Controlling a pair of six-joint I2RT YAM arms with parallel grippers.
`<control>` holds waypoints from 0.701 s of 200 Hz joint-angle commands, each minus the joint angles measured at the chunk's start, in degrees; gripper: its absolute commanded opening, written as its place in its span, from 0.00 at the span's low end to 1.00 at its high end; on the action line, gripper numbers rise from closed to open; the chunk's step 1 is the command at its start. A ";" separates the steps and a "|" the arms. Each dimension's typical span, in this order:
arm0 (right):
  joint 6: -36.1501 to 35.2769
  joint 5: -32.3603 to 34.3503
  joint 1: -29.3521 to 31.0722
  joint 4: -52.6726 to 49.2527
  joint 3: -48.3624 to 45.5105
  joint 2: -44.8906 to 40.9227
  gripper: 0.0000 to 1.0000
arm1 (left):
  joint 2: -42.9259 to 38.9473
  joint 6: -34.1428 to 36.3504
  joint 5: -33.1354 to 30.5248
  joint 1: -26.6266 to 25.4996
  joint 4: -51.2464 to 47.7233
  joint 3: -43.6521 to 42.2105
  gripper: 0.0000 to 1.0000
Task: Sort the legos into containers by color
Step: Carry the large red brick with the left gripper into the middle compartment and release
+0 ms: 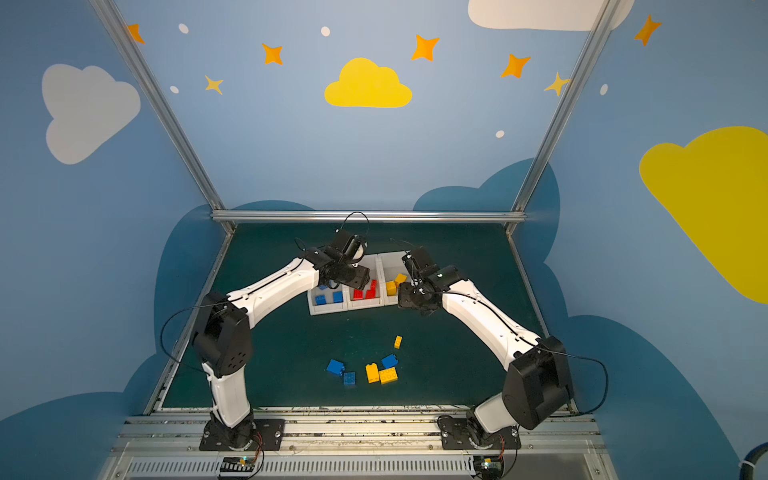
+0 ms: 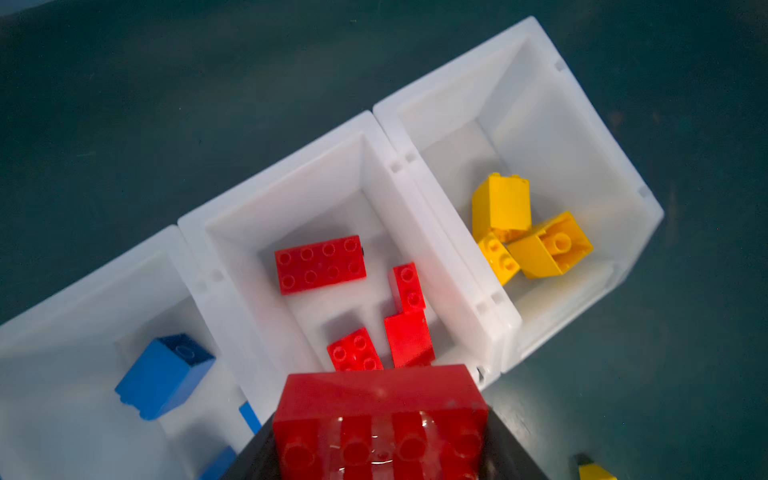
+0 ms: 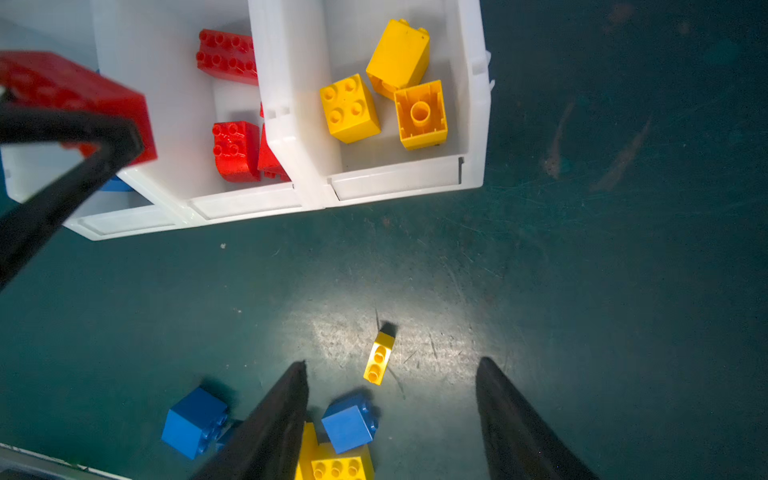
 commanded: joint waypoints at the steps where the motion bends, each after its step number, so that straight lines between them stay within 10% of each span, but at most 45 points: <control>1: 0.82 0.56 -0.28 -1.69 -0.51 -1.91 0.65 | 3.90 1.52 0.05 0.59 -2.98 5.32 0.57; 140: 0.98 0.67 -0.76 -2.54 -1.72 -4.54 0.65 | 1.20 -0.34 -1.38 1.05 -2.02 5.04 0.79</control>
